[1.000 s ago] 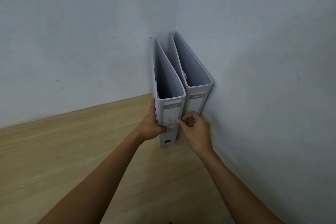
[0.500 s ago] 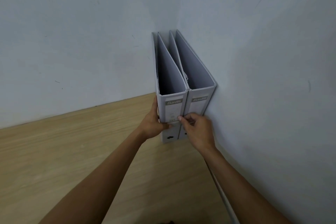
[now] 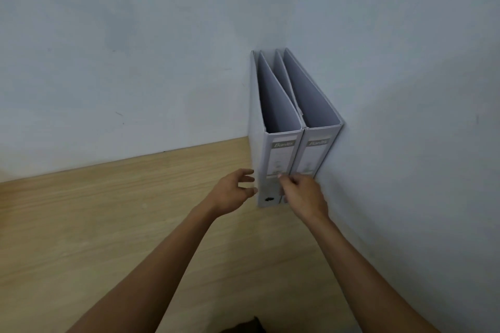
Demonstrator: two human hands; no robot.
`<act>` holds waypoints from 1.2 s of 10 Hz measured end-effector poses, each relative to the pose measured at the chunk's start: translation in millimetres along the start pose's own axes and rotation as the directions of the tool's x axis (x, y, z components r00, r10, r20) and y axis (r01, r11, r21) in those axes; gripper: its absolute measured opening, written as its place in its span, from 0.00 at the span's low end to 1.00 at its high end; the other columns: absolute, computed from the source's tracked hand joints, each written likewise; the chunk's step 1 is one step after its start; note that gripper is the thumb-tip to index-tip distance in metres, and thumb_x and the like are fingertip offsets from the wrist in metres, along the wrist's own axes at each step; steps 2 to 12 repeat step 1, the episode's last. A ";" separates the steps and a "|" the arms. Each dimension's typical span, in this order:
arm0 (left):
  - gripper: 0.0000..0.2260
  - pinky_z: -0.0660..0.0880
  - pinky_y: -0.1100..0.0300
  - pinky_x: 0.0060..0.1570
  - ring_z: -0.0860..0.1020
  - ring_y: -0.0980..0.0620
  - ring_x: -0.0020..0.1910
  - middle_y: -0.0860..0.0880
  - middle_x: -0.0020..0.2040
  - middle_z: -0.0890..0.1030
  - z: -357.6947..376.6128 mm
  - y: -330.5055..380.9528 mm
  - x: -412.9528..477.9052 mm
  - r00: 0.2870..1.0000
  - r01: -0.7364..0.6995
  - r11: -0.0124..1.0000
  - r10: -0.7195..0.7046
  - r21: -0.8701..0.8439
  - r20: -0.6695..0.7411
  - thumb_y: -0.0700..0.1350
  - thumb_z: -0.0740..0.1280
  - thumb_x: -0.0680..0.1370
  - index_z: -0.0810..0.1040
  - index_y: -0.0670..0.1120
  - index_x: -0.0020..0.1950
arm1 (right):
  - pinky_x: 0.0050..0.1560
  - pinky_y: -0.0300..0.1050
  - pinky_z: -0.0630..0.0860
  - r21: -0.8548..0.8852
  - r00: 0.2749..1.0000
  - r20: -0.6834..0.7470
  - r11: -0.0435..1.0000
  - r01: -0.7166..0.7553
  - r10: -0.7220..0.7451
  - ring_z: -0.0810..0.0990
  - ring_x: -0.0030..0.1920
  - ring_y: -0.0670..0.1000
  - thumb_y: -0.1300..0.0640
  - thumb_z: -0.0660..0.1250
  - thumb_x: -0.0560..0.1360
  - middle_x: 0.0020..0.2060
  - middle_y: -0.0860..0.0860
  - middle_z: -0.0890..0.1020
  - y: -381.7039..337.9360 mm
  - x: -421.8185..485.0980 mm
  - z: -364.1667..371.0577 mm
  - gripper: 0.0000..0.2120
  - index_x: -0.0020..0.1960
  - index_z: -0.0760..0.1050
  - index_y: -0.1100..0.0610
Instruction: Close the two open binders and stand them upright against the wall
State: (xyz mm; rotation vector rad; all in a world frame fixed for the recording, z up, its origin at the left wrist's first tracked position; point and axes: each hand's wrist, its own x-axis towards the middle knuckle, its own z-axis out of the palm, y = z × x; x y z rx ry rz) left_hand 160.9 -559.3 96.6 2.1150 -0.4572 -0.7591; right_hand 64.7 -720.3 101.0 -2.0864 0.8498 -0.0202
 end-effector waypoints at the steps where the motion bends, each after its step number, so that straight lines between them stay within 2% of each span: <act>1: 0.21 0.80 0.52 0.54 0.81 0.49 0.59 0.48 0.66 0.80 -15.0 -10.6 -24.8 1.000 0.017 0.997 -0.019 -0.081 -0.018 0.43 0.67 0.80 0.72 0.47 0.73 | 0.55 0.55 0.81 -0.101 0.987 0.161 0.995 0.006 0.010 0.85 0.46 0.53 0.37 0.59 0.75 0.43 0.49 0.87 -17.4 -13.8 20.0 0.21 0.44 0.82 0.52; 12: 0.21 0.80 0.52 0.54 0.81 0.49 0.59 0.48 0.66 0.80 -15.0 -10.6 -24.8 1.000 0.017 0.997 -0.019 -0.081 -0.018 0.43 0.67 0.80 0.72 0.47 0.73 | 0.55 0.55 0.81 -0.101 0.987 0.161 0.995 0.006 0.010 0.85 0.46 0.53 0.37 0.59 0.75 0.43 0.49 0.87 -17.4 -13.8 20.0 0.21 0.44 0.82 0.52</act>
